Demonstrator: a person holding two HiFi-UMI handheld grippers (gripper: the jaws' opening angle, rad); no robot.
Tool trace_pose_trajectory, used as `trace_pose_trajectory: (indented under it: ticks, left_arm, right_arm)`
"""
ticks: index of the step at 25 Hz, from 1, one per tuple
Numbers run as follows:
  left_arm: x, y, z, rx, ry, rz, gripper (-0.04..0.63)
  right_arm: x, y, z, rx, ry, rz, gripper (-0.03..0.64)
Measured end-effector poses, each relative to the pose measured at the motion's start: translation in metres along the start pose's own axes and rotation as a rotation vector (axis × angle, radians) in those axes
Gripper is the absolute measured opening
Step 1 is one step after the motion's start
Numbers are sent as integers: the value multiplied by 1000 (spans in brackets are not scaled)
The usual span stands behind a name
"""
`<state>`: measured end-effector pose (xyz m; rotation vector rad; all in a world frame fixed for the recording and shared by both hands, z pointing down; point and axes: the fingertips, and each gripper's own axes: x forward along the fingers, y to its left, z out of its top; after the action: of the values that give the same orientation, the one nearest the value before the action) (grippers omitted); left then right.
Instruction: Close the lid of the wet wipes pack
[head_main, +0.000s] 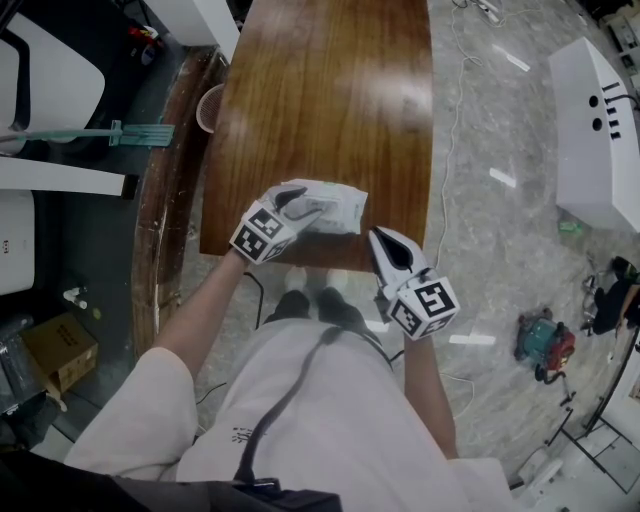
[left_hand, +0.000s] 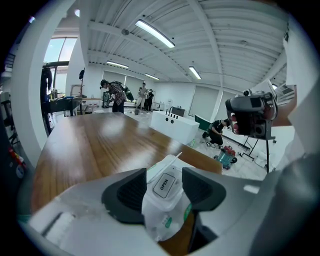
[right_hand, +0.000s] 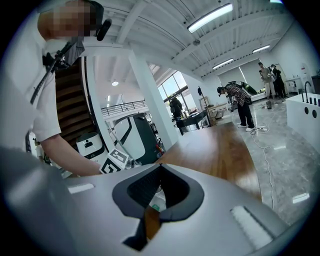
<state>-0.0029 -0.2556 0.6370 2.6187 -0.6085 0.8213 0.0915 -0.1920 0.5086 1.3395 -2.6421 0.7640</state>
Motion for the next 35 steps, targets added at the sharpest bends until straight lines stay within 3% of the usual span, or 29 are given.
trace_pose_trajectory:
  ticks: [14, 22, 35]
  left_arm:
    - [0, -20, -10, 4, 28, -11, 235]
    - [12, -41, -32, 119, 144, -39, 230]
    - [24, -54, -47, 191, 274, -33, 229]
  right_arm:
    - [-14, 7, -8, -4, 1, -17, 9]
    - [-24, 7, -16, 0, 4, -32, 9]
    - [-35, 5, -28, 13, 9, -53, 9]
